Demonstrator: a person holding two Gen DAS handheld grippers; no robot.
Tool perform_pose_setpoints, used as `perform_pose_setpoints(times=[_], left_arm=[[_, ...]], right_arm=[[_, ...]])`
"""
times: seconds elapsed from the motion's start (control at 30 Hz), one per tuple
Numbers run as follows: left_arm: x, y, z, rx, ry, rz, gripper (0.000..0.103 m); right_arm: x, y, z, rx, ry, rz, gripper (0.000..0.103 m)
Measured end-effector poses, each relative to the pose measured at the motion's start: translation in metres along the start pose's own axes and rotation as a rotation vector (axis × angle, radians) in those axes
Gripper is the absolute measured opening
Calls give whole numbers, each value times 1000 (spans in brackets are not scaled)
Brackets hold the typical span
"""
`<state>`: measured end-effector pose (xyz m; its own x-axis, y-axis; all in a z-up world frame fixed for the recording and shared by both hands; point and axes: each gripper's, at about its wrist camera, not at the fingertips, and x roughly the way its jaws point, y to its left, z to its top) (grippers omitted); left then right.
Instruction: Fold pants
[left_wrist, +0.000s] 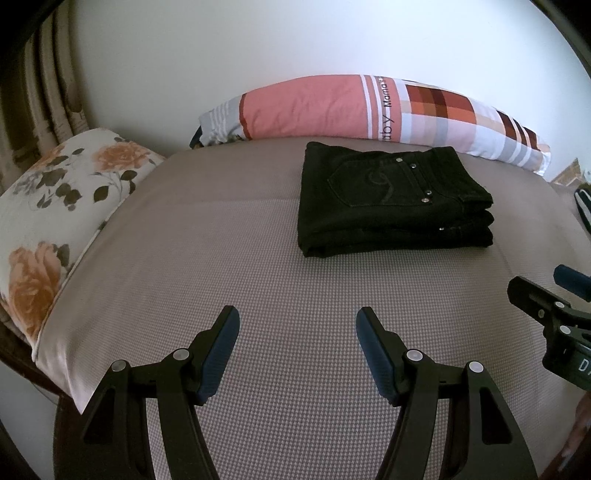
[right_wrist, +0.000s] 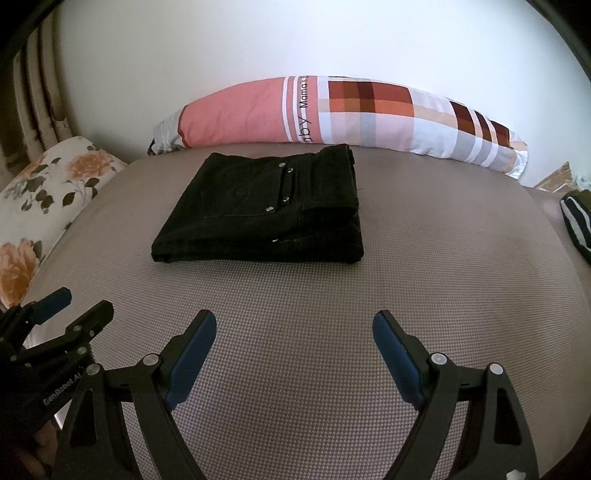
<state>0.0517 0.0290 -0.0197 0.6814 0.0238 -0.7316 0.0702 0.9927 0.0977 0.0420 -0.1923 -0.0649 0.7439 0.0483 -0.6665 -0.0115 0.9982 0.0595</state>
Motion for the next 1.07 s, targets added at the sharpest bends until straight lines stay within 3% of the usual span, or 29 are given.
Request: perform_pose_setpoints(times=[1.07], left_arm=[[6,-2,0,17,11,-19,67]], right_arm=[[5,-1,-1,-4,13,-3,85]])
